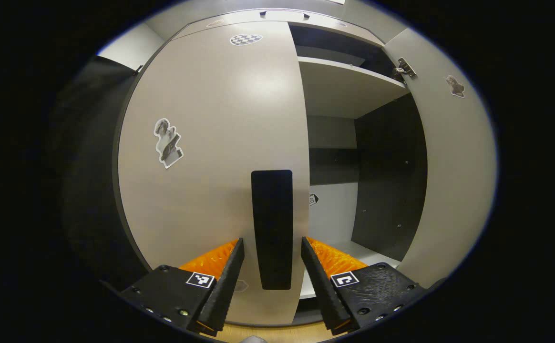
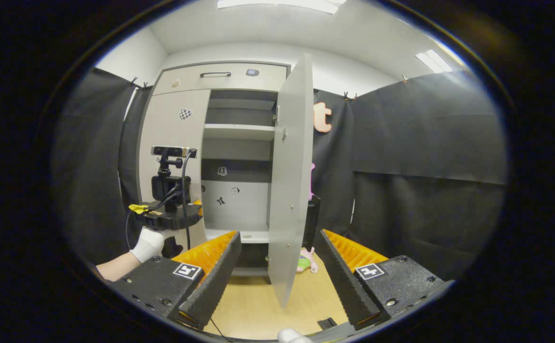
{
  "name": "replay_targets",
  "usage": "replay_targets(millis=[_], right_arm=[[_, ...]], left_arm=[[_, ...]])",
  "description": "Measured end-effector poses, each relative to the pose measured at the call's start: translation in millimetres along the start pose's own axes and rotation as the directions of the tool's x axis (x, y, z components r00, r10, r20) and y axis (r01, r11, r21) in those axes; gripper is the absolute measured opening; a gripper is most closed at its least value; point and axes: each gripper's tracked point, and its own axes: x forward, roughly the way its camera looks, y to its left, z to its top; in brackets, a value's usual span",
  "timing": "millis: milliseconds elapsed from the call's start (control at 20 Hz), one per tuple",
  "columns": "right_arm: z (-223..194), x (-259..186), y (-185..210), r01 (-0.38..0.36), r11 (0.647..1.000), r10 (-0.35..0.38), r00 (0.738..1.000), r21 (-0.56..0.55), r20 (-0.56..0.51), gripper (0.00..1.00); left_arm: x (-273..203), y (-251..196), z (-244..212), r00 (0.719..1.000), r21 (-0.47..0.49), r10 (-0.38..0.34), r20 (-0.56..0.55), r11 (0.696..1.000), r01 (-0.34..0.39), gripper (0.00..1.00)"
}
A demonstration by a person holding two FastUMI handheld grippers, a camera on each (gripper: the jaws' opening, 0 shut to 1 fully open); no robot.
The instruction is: Open the right door of the double-door shoe cabinet with the right hand, and open the left door with the left hand.
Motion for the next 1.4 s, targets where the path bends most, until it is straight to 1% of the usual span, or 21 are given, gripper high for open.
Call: replay_targets(millis=[100, 150, 200, 250, 300, 400, 450, 550, 600, 700, 750, 800, 900, 1050, 1250, 1300, 1400], right_arm=[[-3, 0, 0, 0.008, 1.0, -0.008, 1.0, 0.0, -0.004, 1.0], [-4, 0, 1, 0.005, 1.0, -0.005, 1.0, -0.001, -0.008, 1.0], [-4, 1, 2, -0.003, 1.0, 0.003, 1.0, 0.002, -0.011, 1.0], [-4, 2, 1, -0.008, 1.0, 0.008, 1.0, 0.004, -0.011, 1.0], [-5, 2, 1, -0.011, 1.0, 0.011, 1.0, 0.005, -0.012, 1.0], [-3, 2, 1, -0.021, 1.0, 0.021, 1.0, 0.006, -0.011, 1.0], [-4, 3, 0, -0.023, 1.0, 0.023, 1.0, 0.003, -0.01, 1.0], [-4, 4, 1, -0.03, 1.0, 0.03, 0.999, -0.005, -0.012, 1.0], [-4, 5, 3, -0.041, 0.999, 0.041, 0.999, -0.006, -0.014, 1.0], [-4, 5, 2, -0.057, 0.998, 0.057, 0.998, -0.005, -0.016, 1.0], [-5, 6, 4, -0.068, 0.998, 0.068, 0.998, -0.001, -0.017, 1.0], [-6, 6, 6, -0.085, 0.996, 0.085, 0.996, 0.004, -0.019, 1.0], [-4, 7, 6, -0.113, 0.994, 0.113, 0.993, 0.002, -0.014, 1.0], [1, 8, 8, -0.142, 0.99, 0.142, 0.99, -0.002, 0.012, 1.0], [2, 8, 11, -0.17, 0.985, 0.169, 0.985, 0.009, 0.032, 1.0], [2, 8, 12, -0.179, 0.984, 0.179, 0.983, 0.011, 0.032, 1.0], [0, 9, 15, -0.2, 0.98, 0.199, 0.98, 0.008, 0.029, 1.0]], left_arm=[[-1, 0, 0, 1.0, 0.002, 0.002, -0.002, 1.0, -0.002, 0.72], [2, 3, 0, 1.0, 0.018, 0.016, 0.006, 1.0, -0.016, 0.72], [0, 3, 0, 1.0, 0.025, 0.013, 0.002, 1.0, -0.013, 0.67], [1, 0, -1, 1.0, 0.022, 0.0, -0.004, 1.0, 0.0, 0.41], [-2, -3, -1, 1.0, 0.023, -0.012, -0.006, 1.0, 0.013, 0.5], [-1, -3, -2, 1.0, 0.026, -0.021, -0.009, 0.999, 0.021, 0.33], [-3, -3, -2, 1.0, 0.025, -0.027, -0.015, 0.999, 0.027, 0.3], [-6, -2, -2, 0.999, 0.021, -0.041, -0.016, 0.999, 0.041, 0.3], [-8, -2, -2, 0.999, 0.022, -0.05, -0.01, 0.999, 0.05, 0.26], [-16, -1, -2, 0.998, 0.031, -0.064, -0.012, 0.997, 0.064, 0.26], [-20, 0, -2, 0.998, 0.03, -0.068, -0.016, 0.997, 0.069, 0.25], [-26, 0, -1, 0.997, 0.032, -0.076, -0.008, 0.997, 0.076, 0.21], [-35, 2, 0, 0.996, 0.037, -0.087, -0.004, 0.996, 0.087, 0.21], [-45, 7, -2, 0.996, 0.027, -0.089, -0.011, 0.996, 0.089, 0.21], [-60, 13, -5, 0.996, -0.011, -0.083, -0.026, 0.996, 0.083, 0.21], [-62, 15, -5, 0.996, -0.005, -0.081, -0.025, 0.997, 0.081, 0.15], [-70, 20, -4, 0.997, 0.012, -0.068, -0.022, 0.998, 0.068, 0.15]])
